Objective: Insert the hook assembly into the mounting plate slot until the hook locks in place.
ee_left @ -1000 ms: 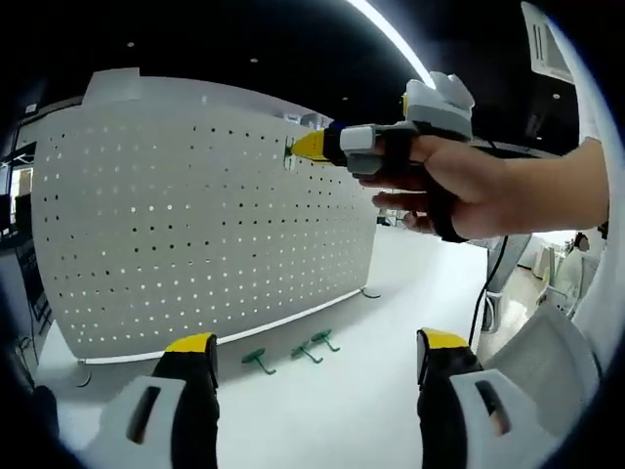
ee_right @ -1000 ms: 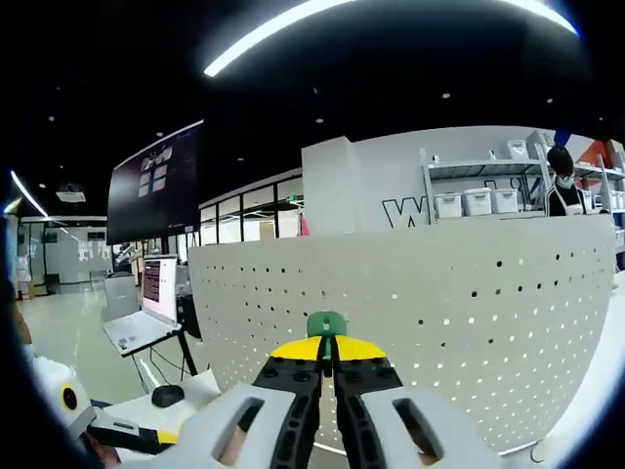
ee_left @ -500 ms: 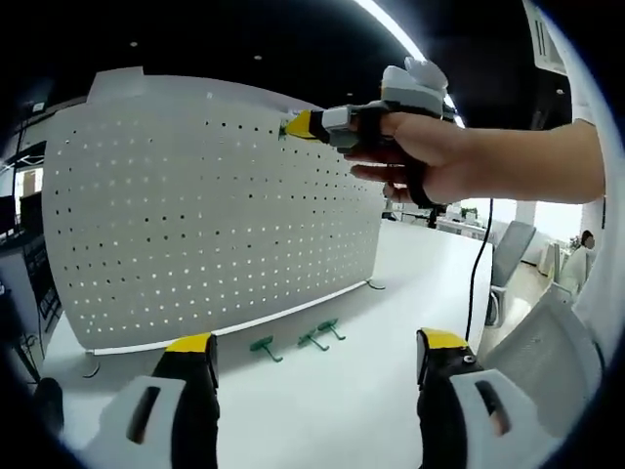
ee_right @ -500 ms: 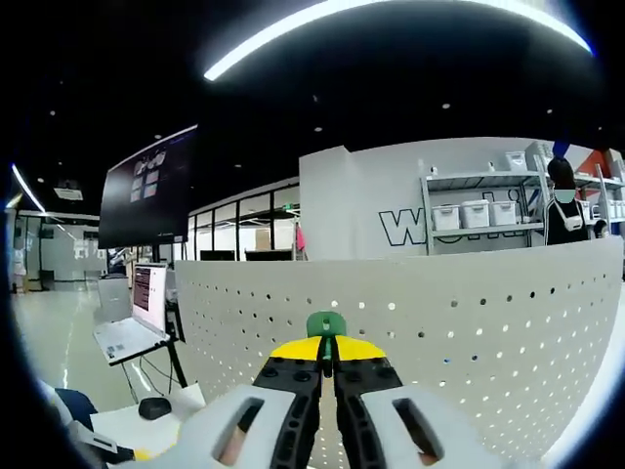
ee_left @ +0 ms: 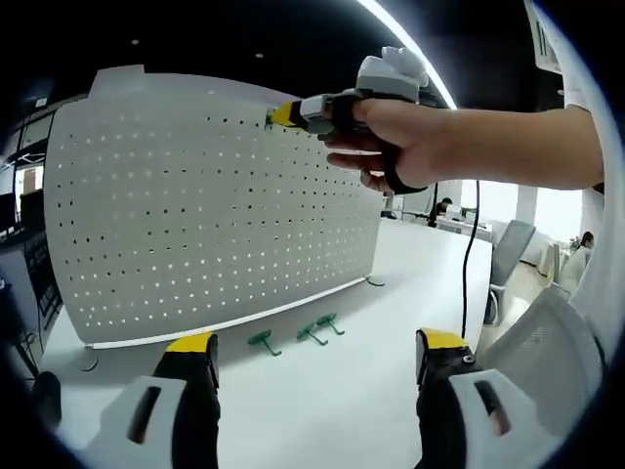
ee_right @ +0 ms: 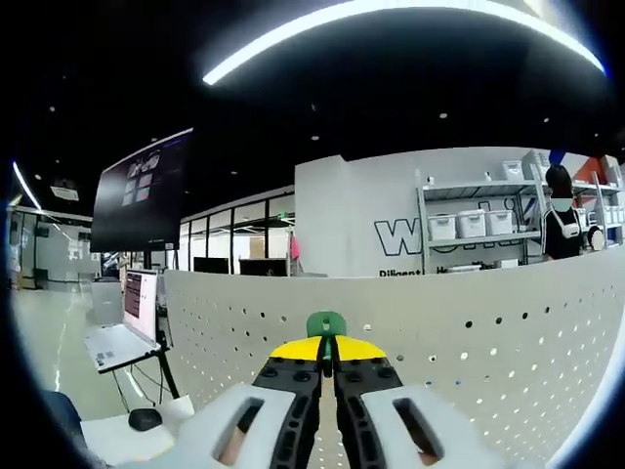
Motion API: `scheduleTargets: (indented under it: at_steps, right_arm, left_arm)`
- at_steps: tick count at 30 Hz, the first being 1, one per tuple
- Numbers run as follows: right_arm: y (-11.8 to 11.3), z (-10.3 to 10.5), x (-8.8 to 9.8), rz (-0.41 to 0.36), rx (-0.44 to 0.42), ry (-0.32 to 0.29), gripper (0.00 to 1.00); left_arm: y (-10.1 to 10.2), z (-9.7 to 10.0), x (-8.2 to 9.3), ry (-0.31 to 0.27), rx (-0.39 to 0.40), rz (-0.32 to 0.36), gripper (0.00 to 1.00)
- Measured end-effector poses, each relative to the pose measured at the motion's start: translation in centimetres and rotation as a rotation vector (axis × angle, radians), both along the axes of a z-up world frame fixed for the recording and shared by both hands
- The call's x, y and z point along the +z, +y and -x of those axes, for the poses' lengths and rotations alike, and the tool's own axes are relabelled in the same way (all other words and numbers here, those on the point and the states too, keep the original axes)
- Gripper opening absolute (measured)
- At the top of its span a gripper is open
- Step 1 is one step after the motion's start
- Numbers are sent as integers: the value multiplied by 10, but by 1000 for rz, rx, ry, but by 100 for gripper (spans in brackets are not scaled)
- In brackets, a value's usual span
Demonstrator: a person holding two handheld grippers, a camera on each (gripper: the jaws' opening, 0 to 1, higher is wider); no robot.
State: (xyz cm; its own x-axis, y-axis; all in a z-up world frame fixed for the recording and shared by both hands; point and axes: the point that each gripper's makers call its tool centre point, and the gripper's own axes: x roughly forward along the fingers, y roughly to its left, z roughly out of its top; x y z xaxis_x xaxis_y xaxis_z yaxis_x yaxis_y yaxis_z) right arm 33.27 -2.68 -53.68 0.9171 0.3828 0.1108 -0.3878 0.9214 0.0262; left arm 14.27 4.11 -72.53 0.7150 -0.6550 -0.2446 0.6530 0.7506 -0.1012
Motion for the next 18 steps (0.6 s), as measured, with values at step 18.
scheduleTargets:
  at_steps: [18]
  right_arm:
    - [2, -17, -7, 48, -50, -17, 1]
  left_arm:
    - [3, 0, -7, 18, 5, 2, 85]
